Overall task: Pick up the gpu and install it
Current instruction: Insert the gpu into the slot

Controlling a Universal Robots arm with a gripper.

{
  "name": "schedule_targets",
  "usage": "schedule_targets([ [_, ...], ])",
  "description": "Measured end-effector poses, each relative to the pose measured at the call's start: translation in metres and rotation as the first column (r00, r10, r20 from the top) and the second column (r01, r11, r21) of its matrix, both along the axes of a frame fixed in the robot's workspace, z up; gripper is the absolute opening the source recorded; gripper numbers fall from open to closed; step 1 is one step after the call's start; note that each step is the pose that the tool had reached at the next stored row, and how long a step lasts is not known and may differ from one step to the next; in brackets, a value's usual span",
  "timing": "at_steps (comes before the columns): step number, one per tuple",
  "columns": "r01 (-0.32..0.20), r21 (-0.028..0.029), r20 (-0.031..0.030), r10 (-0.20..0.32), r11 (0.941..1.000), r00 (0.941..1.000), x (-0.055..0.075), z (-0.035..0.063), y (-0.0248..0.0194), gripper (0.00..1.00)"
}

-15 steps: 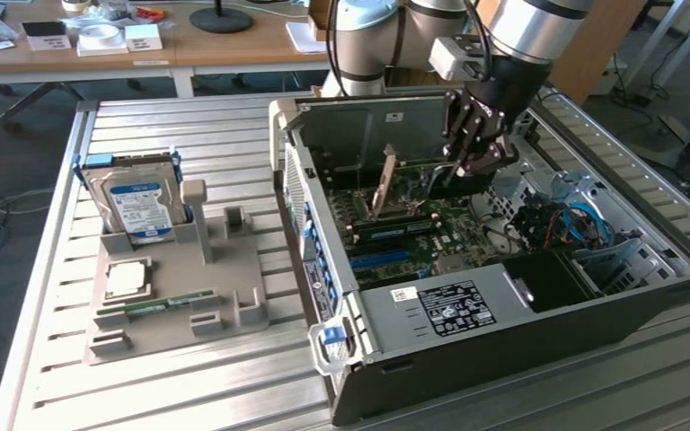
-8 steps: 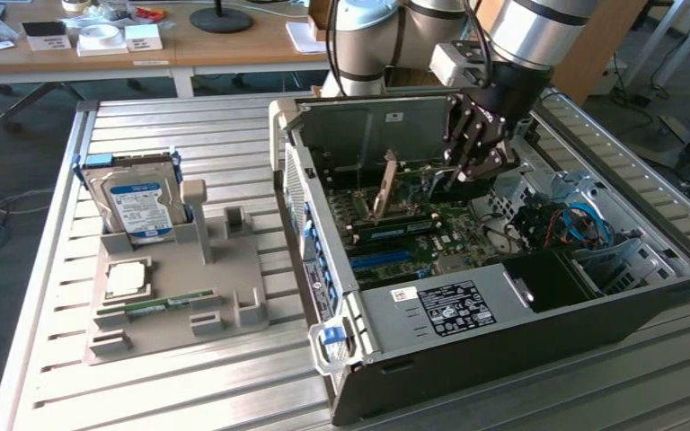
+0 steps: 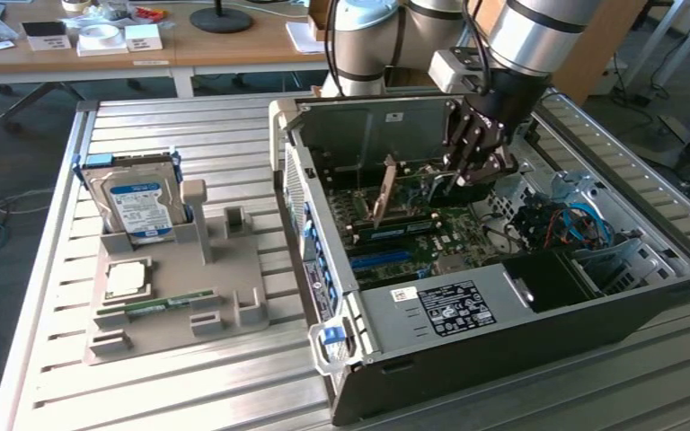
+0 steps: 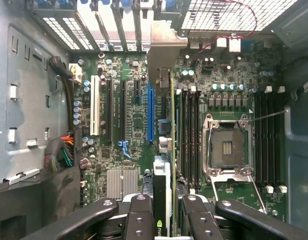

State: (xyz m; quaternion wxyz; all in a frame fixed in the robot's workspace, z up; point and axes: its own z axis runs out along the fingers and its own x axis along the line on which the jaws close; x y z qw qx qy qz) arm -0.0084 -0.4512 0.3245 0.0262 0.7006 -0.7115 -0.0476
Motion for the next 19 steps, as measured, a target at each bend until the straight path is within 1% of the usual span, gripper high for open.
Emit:
schedule_targets([
  [14,0.000,0.0000,-0.0001,0.000,1.0000,1.0000,0.0000,-0.0002,0.0000,0.27],
  [15,0.000,0.0002,0.0000,0.000,1.0000,1.0000,-0.0001,-0.0025,0.0000,0.27],
  [19,0.000,0.0000,0.0000,0.000,1.0000,1.0000,-0.0001,-0.0026,0.0000,0.27],
])
